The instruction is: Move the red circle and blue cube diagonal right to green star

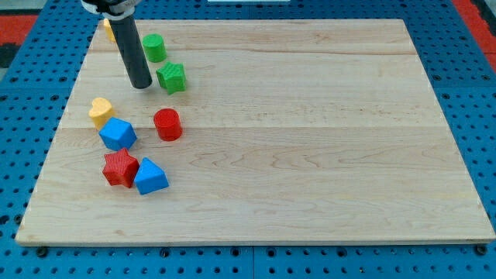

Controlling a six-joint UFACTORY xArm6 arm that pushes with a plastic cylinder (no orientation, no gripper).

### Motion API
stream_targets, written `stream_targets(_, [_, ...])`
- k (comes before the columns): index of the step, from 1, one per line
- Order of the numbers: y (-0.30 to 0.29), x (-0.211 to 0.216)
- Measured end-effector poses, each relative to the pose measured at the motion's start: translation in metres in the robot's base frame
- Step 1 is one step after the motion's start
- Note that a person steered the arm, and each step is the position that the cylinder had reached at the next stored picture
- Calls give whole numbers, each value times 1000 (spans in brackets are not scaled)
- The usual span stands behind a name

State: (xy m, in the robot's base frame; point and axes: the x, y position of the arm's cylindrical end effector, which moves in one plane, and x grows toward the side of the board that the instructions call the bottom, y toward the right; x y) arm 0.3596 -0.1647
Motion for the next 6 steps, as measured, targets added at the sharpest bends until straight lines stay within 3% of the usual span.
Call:
stream_targets(1, [21,19])
stream_targets(2, [37,-16])
stream_targets(4, [89,82])
stream_targets(5, [74,136])
stream_targets(6, [36,135])
